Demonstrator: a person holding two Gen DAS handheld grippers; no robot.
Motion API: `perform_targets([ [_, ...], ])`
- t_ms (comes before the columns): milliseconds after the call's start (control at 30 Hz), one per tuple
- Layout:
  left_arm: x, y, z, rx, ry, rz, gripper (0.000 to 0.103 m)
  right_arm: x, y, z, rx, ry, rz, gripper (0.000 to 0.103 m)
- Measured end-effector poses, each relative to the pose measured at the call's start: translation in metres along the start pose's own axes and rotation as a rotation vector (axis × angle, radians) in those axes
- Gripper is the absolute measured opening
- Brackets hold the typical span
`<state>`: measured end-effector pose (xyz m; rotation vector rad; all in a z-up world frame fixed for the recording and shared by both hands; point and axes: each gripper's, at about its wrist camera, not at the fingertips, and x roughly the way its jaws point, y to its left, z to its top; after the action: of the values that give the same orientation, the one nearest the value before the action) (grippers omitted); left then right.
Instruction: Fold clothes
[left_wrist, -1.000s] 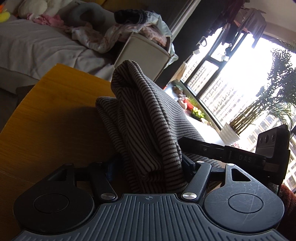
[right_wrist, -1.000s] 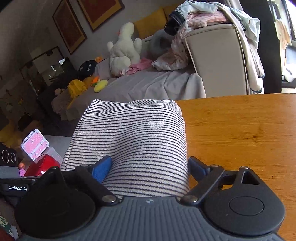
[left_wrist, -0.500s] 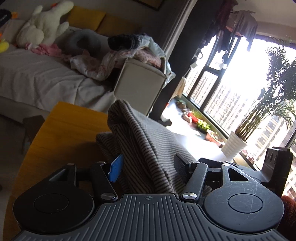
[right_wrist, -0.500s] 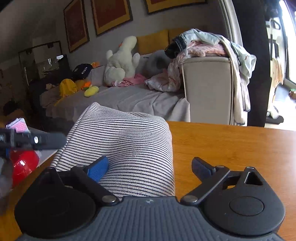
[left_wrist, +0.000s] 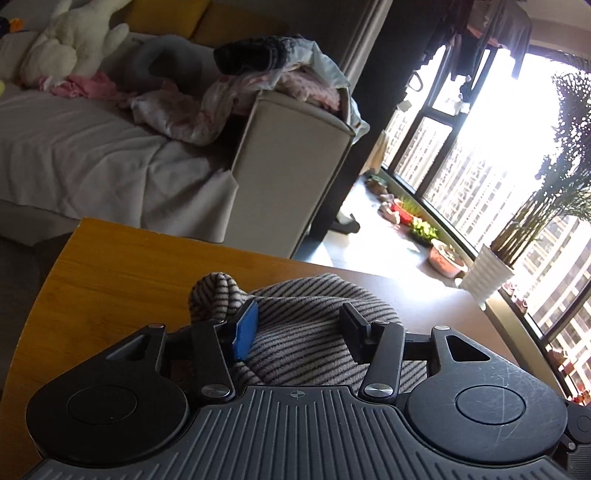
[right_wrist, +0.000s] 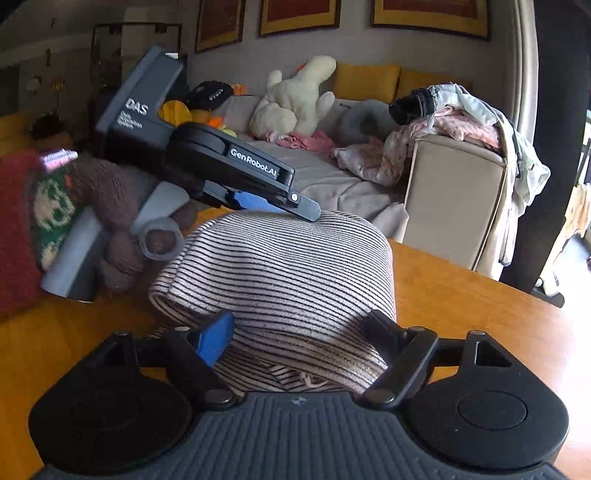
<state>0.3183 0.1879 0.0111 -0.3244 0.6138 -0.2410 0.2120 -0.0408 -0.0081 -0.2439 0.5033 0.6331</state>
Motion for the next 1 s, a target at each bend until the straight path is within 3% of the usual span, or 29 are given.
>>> perform_targets([
  [100, 0.001, 0.003, 0.001, 0.003, -0.005, 0.010, 0.054, 0.006, -0.003, 0.003, -0.005, 0.006, 0.005, 0.084],
  [200, 0.002, 0.009, 0.000, -0.022, -0.009, -0.007, 0.054, 0.013, -0.009, 0.001, -0.021, 0.025, 0.006, 0.092],
  [333, 0.003, 0.004, -0.002, -0.001, -0.020, 0.016, 0.055, 0.025, -0.023, 0.002, 0.070, 0.095, 0.036, 0.103],
  [467, -0.013, -0.001, -0.003, -0.021, -0.056, 0.051, 0.053, 0.023, -0.038, -0.005, 0.227, 0.124, 0.072, 0.103],
  [533, -0.032, -0.009, -0.008, -0.018, -0.090, 0.088, 0.060, 0.010, -0.041, -0.014, 0.280, 0.107, 0.049, 0.103],
  [600, -0.061, -0.024, -0.020, 0.004, -0.147, 0.124, 0.083, -0.004, -0.045, -0.023, 0.335, 0.079, 0.017, 0.103],
  [700, -0.099, -0.052, -0.053, 0.028, -0.184, 0.160, 0.098, -0.027, -0.053, -0.037, 0.425, 0.029, -0.054, 0.103],
  [833, -0.116, -0.090, -0.106, 0.053, -0.108, 0.231, 0.103, -0.045, -0.057, -0.052, 0.470, 0.086, -0.132, 0.103],
  [1000, -0.111, -0.113, -0.147, 0.031, 0.036, 0.322, 0.103, -0.066, -0.051, -0.064, 0.373, 0.171, -0.239, 0.103],
])
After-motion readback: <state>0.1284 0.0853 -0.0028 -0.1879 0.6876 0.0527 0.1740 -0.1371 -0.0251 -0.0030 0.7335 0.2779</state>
